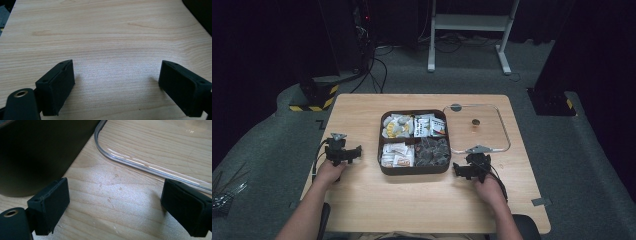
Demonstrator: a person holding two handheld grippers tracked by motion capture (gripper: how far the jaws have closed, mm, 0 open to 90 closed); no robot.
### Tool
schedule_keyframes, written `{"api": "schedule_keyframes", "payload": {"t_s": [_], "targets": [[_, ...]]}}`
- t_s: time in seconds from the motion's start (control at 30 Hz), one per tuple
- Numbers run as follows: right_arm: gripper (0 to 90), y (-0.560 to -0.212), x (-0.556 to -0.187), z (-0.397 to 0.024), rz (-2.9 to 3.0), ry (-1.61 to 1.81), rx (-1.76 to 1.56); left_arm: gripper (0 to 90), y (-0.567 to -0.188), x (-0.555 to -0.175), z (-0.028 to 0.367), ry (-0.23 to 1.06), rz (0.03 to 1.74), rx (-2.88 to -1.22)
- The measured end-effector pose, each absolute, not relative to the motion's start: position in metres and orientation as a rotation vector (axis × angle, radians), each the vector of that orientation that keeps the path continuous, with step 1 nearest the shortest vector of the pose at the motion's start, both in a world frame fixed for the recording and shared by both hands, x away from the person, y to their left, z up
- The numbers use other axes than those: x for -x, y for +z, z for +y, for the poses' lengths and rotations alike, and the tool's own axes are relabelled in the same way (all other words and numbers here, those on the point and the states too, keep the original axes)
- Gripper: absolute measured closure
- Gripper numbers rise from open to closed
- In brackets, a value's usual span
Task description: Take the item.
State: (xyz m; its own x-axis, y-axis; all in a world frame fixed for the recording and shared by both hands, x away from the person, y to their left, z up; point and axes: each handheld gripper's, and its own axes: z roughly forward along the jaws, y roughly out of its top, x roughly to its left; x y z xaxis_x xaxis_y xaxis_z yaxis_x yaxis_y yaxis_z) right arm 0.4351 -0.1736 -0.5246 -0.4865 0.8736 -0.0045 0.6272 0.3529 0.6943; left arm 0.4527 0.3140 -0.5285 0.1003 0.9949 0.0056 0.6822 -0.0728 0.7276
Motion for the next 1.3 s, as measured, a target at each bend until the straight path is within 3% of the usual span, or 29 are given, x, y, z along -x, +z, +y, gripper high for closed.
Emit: {"api": "schedule_keyframes", "payload": {"t_s": [1.0,1.3], "targets": [[8.1,-0.525,-0.435,-0.173,2.246,0.903,-1.319,22.2,-0.515,-0.455,0.313,0.676,1.599,-1.848],[8.1,-0.525,-0.435,-0.173,2.246,0.903,-1.319,22.9,-0.501,-0.461,0.313,0.591,1.552,-1.912]]}}
